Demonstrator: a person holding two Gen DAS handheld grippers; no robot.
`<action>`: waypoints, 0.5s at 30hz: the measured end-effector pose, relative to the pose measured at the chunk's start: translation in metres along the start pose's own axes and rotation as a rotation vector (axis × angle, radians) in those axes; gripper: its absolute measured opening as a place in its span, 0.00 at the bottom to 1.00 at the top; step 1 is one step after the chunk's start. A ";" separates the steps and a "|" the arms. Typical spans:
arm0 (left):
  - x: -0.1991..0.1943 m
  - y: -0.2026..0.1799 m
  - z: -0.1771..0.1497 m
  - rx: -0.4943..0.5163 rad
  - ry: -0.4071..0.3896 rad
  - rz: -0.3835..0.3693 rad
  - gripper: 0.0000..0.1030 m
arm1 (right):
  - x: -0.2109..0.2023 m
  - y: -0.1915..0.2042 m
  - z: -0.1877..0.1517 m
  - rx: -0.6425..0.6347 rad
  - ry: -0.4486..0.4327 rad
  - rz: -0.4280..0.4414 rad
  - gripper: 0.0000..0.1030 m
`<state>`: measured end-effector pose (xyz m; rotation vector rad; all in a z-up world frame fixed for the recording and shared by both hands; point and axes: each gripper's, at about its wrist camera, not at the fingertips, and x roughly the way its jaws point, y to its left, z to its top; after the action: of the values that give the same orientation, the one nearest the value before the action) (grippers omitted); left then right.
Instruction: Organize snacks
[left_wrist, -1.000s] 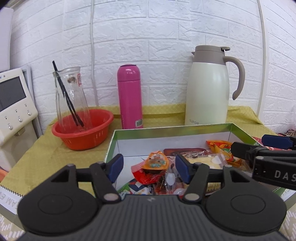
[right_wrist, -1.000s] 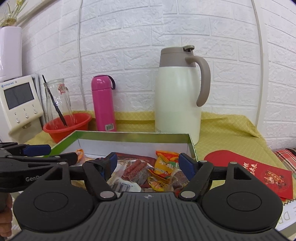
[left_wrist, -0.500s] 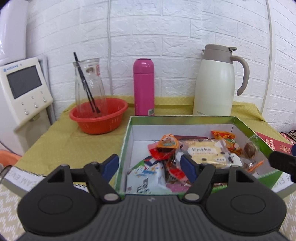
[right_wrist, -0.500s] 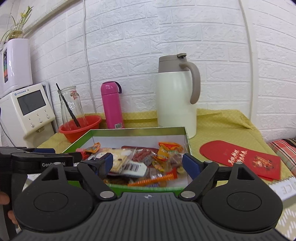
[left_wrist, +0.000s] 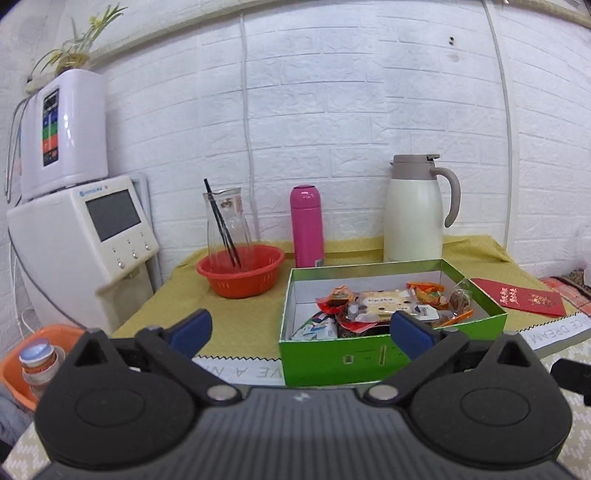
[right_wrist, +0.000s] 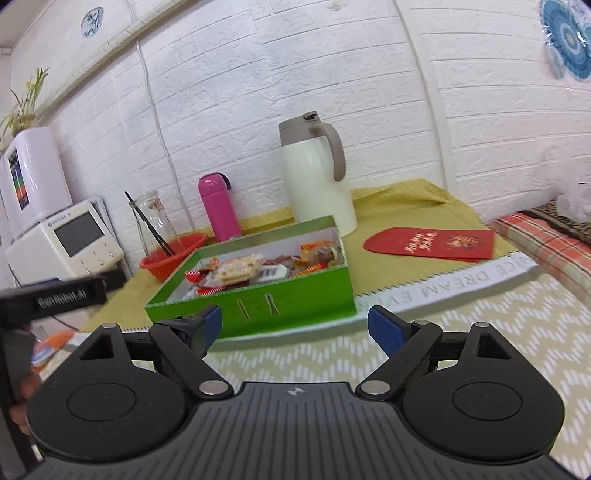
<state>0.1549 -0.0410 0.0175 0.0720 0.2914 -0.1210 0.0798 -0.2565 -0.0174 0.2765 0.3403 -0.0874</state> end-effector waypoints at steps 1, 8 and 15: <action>-0.009 0.001 -0.004 -0.033 0.009 -0.002 0.99 | -0.007 -0.001 -0.002 0.007 0.001 -0.004 1.00; -0.055 0.009 -0.039 -0.072 0.083 0.087 0.99 | -0.043 -0.003 -0.022 0.098 0.060 -0.090 1.00; -0.107 0.023 -0.061 -0.100 0.104 0.122 0.99 | -0.083 -0.001 -0.044 0.090 0.145 -0.052 1.00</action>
<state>0.0389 -0.0011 -0.0083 -0.0037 0.3954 0.0184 -0.0120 -0.2417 -0.0289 0.3640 0.4887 -0.1341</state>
